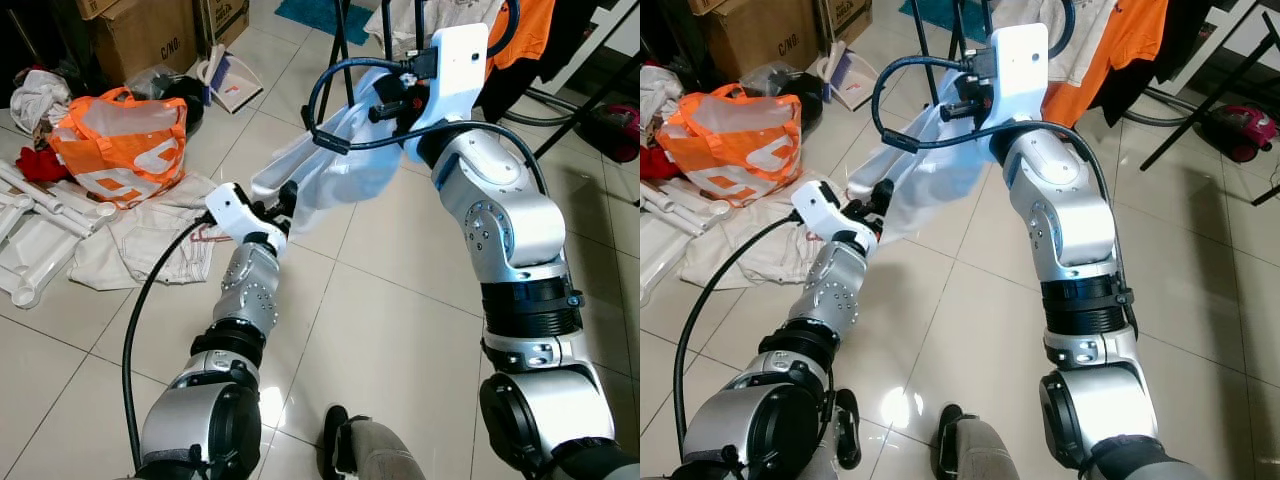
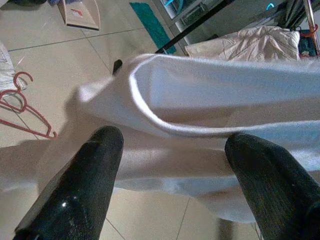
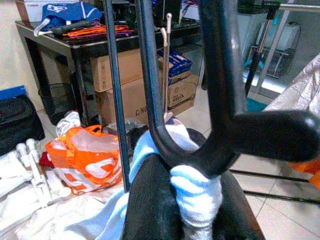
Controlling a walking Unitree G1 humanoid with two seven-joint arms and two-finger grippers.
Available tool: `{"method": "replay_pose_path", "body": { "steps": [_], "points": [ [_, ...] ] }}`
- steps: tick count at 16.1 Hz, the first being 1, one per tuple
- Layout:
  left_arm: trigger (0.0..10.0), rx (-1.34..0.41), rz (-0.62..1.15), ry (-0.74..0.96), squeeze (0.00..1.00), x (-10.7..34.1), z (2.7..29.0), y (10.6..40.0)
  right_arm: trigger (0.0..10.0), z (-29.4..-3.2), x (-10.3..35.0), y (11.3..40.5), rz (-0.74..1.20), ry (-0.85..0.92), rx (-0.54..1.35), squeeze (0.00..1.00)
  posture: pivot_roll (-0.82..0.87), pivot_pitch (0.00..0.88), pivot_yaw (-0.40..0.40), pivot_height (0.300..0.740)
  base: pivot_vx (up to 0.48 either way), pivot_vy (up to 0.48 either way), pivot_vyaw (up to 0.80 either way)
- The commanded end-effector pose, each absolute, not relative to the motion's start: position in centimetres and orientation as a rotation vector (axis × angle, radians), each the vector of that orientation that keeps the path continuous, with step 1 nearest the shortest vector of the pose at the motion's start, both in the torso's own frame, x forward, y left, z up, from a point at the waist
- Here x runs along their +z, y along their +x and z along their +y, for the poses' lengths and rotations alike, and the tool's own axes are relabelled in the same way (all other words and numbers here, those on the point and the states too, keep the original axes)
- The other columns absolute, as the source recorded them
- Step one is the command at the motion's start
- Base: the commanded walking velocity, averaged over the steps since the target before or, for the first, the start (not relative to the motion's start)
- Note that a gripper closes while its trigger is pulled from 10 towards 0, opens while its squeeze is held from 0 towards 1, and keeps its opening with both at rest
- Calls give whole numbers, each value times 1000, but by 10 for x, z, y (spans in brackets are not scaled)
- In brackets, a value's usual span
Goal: Hang hanger
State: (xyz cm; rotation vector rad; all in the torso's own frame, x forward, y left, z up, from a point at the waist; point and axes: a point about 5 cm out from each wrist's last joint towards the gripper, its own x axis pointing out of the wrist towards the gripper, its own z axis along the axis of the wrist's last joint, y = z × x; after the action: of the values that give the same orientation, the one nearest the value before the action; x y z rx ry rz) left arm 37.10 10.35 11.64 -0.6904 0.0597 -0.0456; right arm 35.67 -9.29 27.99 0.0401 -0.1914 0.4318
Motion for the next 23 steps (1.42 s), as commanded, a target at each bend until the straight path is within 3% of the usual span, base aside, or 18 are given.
{"method": "replay_pose_path", "body": {
  "steps": [1,7,23],
  "points": [
    [10000,-69,69,-696,0,117,97,370,0,-100,283,353,-220,37,415,0,-166,224,-153,740,0,0,0],
    [10000,-88,28,-680,0,124,97,370,0,-100,279,351,-213,31,420,0,-164,224,-147,740,0,0,0],
    [10000,-1,233,-779,0,91,101,368,0,-91,302,336,-276,56,514,0,-198,235,-152,740,0,0,0]
  ]
}}
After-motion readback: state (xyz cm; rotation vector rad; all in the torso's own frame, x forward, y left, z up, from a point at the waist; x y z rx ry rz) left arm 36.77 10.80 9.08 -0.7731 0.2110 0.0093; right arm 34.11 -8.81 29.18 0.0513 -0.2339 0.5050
